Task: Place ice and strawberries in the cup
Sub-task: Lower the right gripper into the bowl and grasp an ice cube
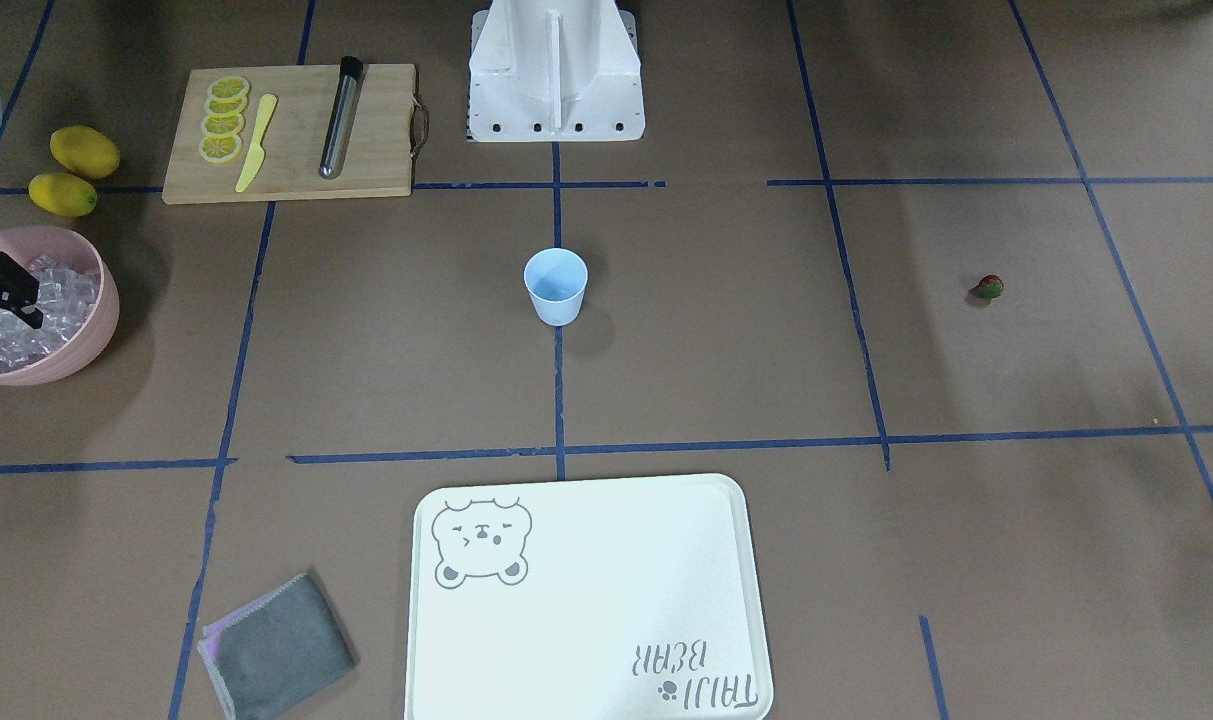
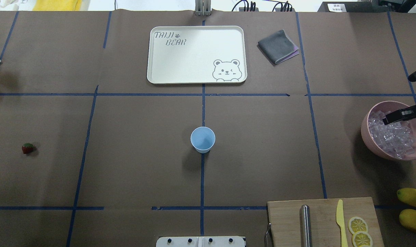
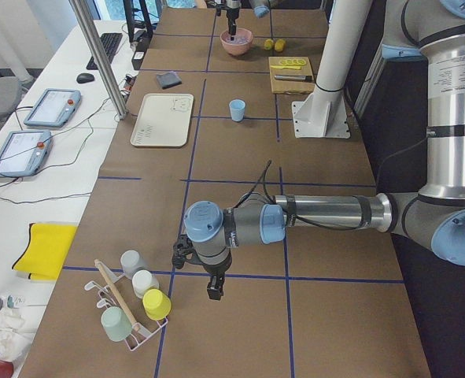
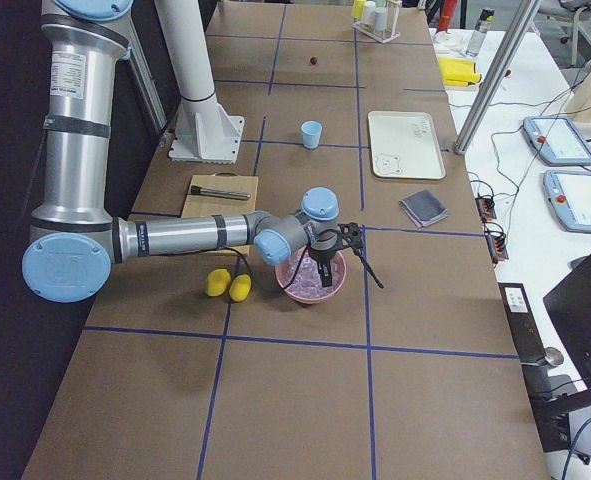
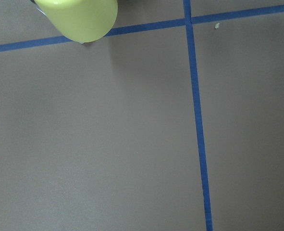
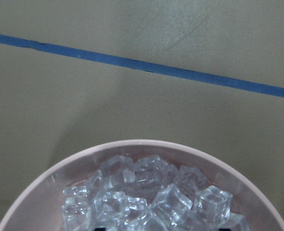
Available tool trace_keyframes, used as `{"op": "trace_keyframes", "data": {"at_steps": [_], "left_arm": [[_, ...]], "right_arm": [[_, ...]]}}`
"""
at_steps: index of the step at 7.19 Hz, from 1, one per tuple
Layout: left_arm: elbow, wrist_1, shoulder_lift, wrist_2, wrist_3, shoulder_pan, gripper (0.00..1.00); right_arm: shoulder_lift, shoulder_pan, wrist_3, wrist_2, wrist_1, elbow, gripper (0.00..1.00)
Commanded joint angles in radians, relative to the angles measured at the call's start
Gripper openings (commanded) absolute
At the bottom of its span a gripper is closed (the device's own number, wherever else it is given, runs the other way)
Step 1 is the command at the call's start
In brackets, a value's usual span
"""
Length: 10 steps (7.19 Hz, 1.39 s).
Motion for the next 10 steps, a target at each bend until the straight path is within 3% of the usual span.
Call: {"op": "trace_keyframes", "data": {"at_steps": [1,3,5,9,10], "left_arm": [[-0.001,0.000,0.000,0.000,0.000,0.000,1.00],[-0.001,0.000,0.000,0.000,0.000,0.000,1.00],[-0.002,0.000,0.000,0.000,0.000,0.000,1.00],[-0.001,0.000,0.000,0.000,0.000,0.000,1.00],[-0.001,0.002,0.002,0.000,0.000,0.000,1.00]], "right_arm": [[0.001,0.000,0.000,0.006,-0.008,-0.001,0.20],[-0.002,0.001,-0.002,0.009,-0.008,0.000,0.11],[-0.003,0.006,-0.003,0.010,-0.009,0.008,0.09],[0.000,0.184,-0.012,0.058,-0.029,0.083,0.08],[0.007,0.175,-0.014,0.066,-0.157,0.159,0.06]]}}
